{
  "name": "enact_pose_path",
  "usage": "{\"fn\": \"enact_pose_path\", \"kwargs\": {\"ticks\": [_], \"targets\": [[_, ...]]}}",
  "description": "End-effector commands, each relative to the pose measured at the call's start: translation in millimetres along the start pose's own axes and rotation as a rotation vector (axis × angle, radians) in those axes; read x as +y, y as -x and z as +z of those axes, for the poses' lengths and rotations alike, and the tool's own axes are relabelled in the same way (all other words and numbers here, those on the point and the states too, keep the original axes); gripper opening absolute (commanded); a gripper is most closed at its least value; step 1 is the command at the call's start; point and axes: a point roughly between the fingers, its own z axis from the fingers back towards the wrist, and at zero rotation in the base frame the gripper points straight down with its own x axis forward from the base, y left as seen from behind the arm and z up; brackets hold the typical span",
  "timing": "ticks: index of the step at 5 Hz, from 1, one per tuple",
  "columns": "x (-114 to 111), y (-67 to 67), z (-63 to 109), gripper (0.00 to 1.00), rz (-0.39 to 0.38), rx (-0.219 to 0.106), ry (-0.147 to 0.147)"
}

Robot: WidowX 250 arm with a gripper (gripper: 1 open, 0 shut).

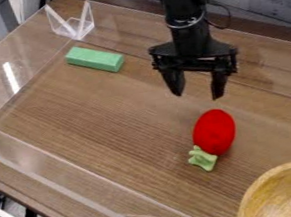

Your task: Move the red fruit to the right

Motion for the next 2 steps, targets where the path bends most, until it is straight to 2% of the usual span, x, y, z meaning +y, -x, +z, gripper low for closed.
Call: {"fn": "enact_pose_path", "kwargs": {"ticks": [1,2], "targets": [[-6.0,6.6,12.9,1.00,0.011,-0.033,0.001],[-9.4,15.4,12.8,1.00,0.005,-0.014,-0.008]]}}
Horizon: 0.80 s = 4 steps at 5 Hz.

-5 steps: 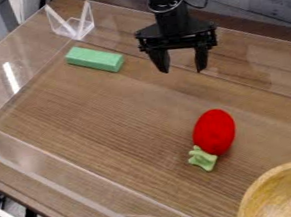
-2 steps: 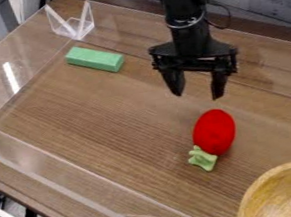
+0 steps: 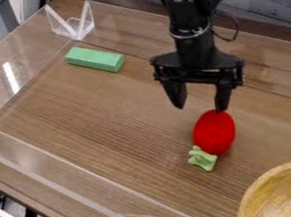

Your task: Move the red fruit to the right

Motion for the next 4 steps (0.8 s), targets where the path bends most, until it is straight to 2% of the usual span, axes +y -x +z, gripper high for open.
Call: {"fn": "enact_pose_path", "kwargs": {"ticks": [1,3,4], "targets": [[-6,0.4,13.6,1.00,0.000,-0.041,0.006],[-36,16.1,6.4,1.00,0.081,-0.026,-0.023],[-42,21.4,2.7,1.00,0.120,-0.018,-0.041]]}}
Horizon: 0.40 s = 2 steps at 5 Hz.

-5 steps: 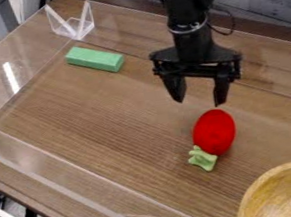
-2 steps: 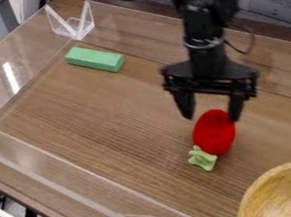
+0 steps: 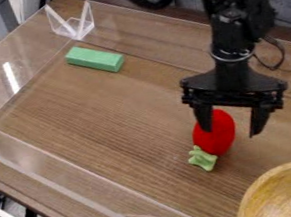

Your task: Move the red fruit to the right

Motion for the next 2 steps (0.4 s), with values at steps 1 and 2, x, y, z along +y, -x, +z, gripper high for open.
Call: {"fn": "enact_pose_path", "kwargs": {"ticks": [1,2], "targets": [[-1.8,5.1,2.7,1.00,0.019,-0.029,0.011],[-1.6,11.0,-3.2,1.00,0.035,-0.027,0.002]]}}
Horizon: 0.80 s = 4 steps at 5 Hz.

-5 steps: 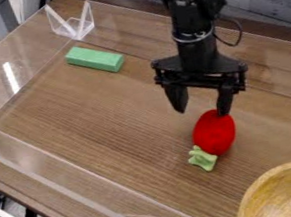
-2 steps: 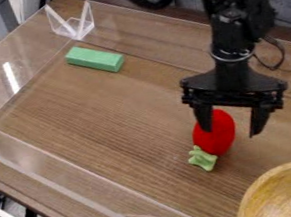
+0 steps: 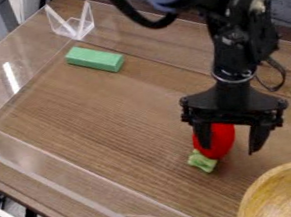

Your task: Move the red fruit to the right

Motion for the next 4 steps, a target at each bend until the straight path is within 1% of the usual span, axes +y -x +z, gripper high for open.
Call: {"fn": "enact_pose_path", "kwargs": {"ticks": [1,2,4], "targets": [[-2.4,-5.0,8.4,1.00,0.018,-0.029,0.013],[-3.2,-6.0,7.9,1.00,0.038,-0.025,0.005],[4.0,-2.0,5.1,1.00,0.043,-0.017,-0.008]]}}
